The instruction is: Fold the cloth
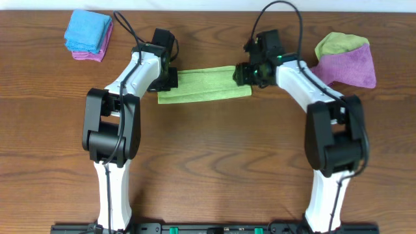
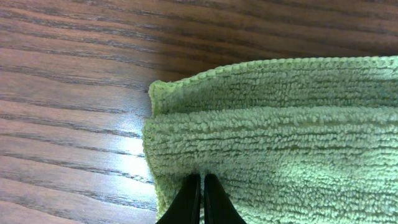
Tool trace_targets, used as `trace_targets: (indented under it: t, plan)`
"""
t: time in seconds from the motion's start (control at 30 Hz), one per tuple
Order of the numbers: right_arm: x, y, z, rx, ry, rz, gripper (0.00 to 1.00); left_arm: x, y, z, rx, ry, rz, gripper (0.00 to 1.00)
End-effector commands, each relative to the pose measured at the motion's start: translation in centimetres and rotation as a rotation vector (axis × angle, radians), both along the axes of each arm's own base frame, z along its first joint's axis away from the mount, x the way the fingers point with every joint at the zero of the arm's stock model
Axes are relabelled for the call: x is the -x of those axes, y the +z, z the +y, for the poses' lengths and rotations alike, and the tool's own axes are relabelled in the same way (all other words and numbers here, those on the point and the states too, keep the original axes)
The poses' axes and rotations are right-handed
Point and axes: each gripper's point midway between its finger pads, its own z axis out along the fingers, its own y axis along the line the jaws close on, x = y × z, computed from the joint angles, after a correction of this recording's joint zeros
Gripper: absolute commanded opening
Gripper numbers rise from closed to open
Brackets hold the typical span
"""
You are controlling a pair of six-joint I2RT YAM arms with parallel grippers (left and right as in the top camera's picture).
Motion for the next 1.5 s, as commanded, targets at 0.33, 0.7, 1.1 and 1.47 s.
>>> trace_targets:
  t: [0.33,0.7,1.1,1.47]
  plan:
    - [1.0,10.6,-8.5,-0.655,0.164,-0.146,0.99,2.0,-3.1,0.9,-0.038,0.012,0.09,0.05]
    - [2.1,2.1,-2.5,-0.704,0.203,0.085,0.99,1.9,-3.1,0.8,-0.036,0.012,0.084,0.05]
    - [1.3,-1.7,-2.7,-0.563,0.105,0.14,0.99,1.9,-3.1,0.8,-0.036,0.012,0.084,0.05]
    - [3.2,-6.4,-0.5,-0.598,0.05,0.316,0.89,1.9,-3.1,0.8,-0.036,0.011,0.084,0.06]
